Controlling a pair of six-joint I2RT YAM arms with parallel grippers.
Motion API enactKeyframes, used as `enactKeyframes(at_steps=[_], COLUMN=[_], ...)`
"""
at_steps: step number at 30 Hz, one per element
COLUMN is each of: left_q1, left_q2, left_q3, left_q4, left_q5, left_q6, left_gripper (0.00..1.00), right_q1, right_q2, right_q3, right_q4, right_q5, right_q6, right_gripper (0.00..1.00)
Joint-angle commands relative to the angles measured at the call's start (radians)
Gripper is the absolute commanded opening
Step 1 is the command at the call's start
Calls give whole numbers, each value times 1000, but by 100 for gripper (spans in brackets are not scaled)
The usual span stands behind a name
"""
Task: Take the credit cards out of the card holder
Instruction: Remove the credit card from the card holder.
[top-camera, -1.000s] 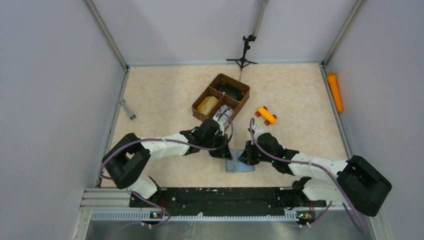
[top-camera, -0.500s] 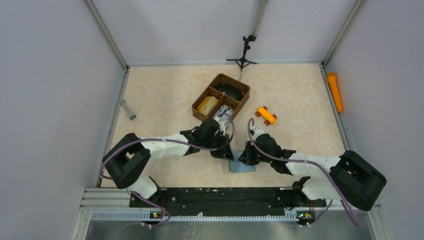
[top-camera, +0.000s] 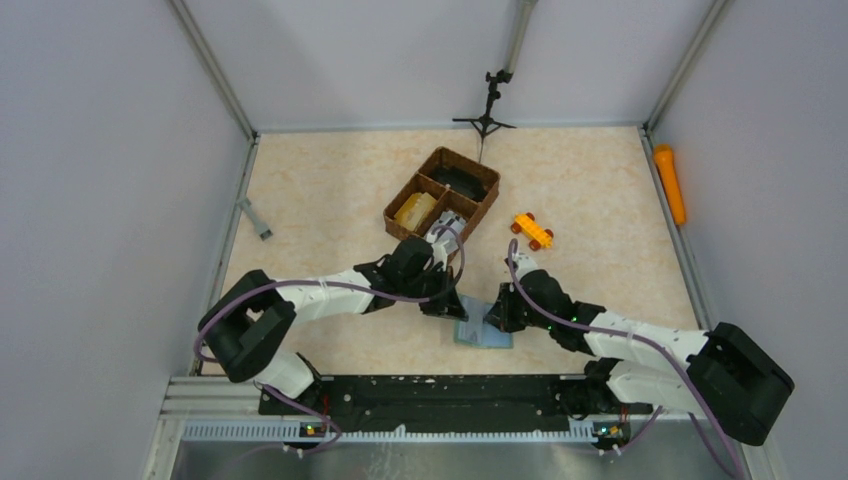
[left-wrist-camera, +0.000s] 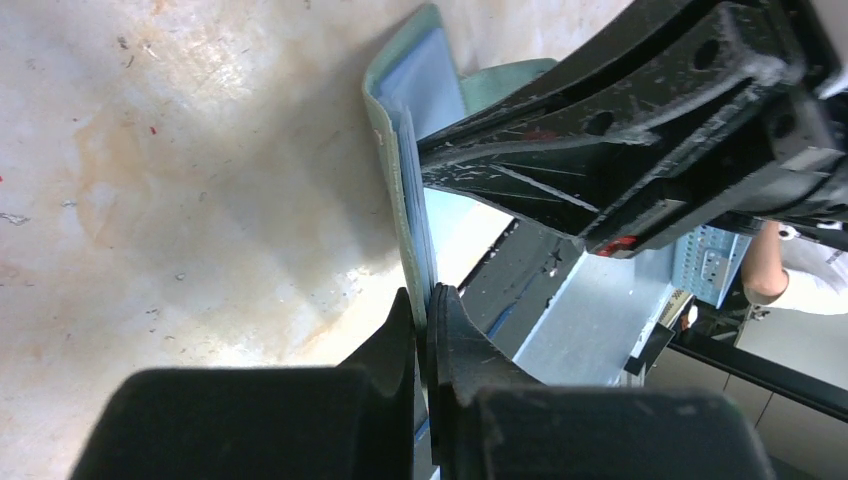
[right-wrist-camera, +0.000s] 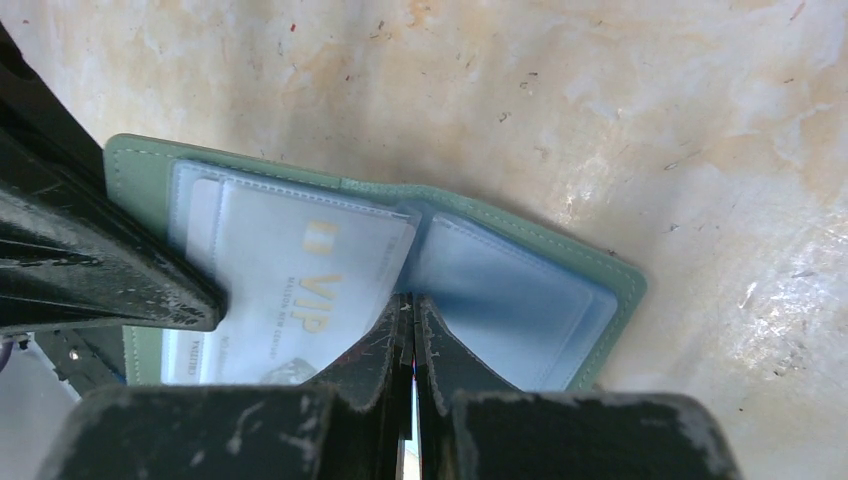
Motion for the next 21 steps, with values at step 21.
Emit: enactKeyframes(at_steps=[21], left_q1=[5], left_q2=[-22], left_q3=[-9], left_q4=[268], left_q5=[164], left_q6=[-101], left_gripper=[12], right_q1=[10], right_q2=[24], right_q3=[18], right_q4=[31], right_q5=[-72], right_q6=[5], right_gripper=[0])
